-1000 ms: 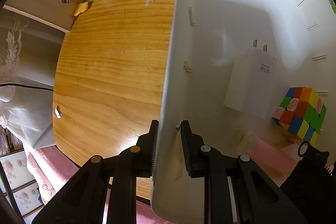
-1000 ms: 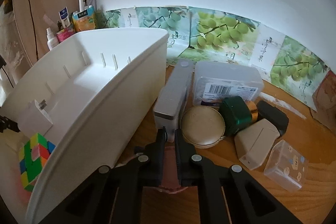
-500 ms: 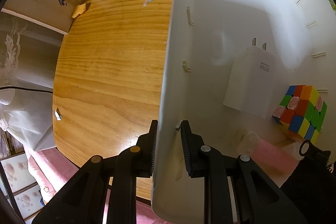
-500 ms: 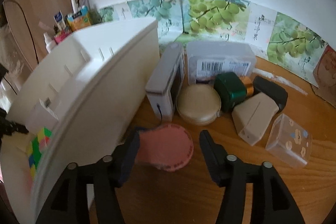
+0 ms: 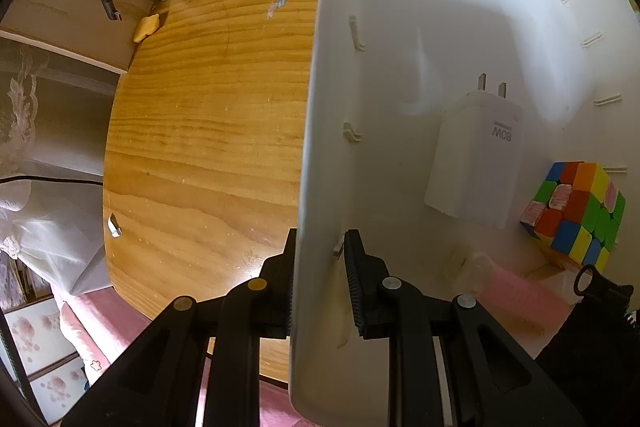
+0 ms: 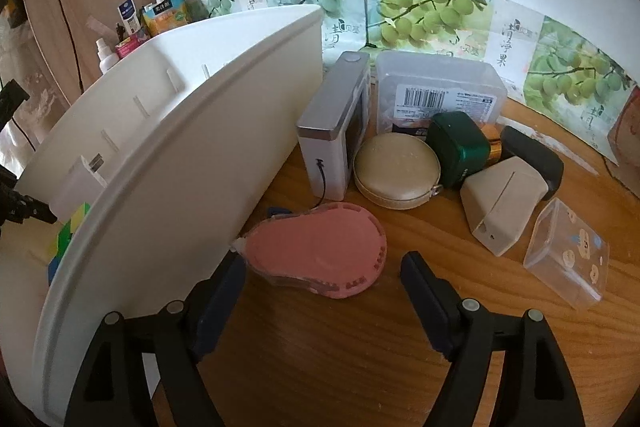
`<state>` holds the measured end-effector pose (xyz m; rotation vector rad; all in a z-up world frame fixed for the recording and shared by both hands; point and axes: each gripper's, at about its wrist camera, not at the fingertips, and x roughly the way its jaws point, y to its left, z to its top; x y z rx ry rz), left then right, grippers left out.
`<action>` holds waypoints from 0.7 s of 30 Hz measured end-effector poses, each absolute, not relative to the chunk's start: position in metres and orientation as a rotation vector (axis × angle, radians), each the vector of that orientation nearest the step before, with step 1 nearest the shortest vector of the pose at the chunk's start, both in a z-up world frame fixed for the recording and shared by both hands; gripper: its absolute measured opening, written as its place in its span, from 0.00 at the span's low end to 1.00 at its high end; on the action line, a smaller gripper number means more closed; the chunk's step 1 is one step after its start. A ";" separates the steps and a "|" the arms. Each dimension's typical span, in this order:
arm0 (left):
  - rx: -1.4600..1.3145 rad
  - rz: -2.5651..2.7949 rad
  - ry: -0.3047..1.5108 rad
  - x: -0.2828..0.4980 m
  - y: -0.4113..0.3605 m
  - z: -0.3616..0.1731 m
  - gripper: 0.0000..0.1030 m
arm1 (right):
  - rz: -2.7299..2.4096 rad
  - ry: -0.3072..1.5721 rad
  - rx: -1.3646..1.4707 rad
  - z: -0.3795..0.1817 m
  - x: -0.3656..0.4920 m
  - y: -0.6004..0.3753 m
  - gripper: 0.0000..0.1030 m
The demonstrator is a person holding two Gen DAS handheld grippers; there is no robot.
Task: Organize rigid objects
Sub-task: 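Move the right gripper to the pink oval case and grasp it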
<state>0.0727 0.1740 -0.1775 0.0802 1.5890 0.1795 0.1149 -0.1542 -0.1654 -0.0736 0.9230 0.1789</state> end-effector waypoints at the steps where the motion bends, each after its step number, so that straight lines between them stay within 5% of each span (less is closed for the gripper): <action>1: 0.078 0.180 1.590 0.073 0.174 -0.178 0.23 | 0.183 0.923 -0.081 -0.166 0.115 -0.154 0.79; 21: 0.071 0.195 1.598 0.071 0.180 -0.187 0.23 | 0.247 0.893 -0.207 -0.168 0.126 -0.146 0.73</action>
